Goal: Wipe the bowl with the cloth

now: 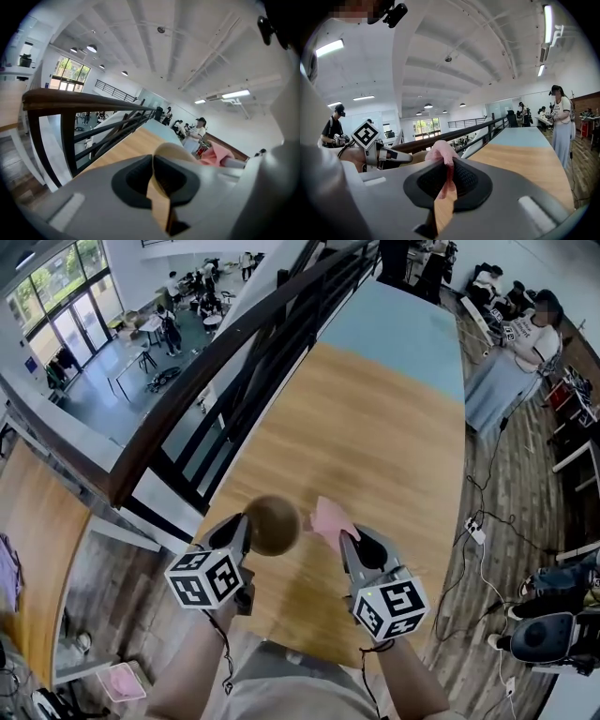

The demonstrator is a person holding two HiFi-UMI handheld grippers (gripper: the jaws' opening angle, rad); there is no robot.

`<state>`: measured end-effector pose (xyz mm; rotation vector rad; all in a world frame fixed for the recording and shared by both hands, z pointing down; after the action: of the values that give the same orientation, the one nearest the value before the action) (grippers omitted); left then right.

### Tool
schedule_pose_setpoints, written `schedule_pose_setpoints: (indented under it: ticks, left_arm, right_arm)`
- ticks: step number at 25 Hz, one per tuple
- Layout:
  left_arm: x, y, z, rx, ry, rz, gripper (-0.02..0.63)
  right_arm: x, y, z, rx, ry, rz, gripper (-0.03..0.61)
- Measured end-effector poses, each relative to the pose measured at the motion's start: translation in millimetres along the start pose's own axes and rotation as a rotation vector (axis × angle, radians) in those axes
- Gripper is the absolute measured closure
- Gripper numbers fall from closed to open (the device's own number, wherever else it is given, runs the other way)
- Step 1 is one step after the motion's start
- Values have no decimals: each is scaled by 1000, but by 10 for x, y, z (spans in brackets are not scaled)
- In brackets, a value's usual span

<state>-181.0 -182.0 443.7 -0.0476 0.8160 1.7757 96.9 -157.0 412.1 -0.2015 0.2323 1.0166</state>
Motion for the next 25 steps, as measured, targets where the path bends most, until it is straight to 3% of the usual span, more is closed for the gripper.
schedule_pose_setpoints:
  ticks: [11, 25]
  left_arm:
    - [-825, 612, 132, 73, 45, -16, 599]
    - [-1818, 1375, 619, 194, 107, -59, 591]
  right_arm:
    - [-679, -58, 471, 7, 57, -13, 554]
    - [-1309, -159, 1257, 7, 129, 8, 554]
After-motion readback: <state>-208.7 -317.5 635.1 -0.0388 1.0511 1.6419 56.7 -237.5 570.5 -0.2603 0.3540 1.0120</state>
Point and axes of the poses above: the fingertips, and each gripper's own axes: x backward along the fingers, y to its left, z out of its underside, the point moved 10 cm from there along x, backward along the fingers, and after that the axes turned 4 degrees about x, right-handed, at the moved point
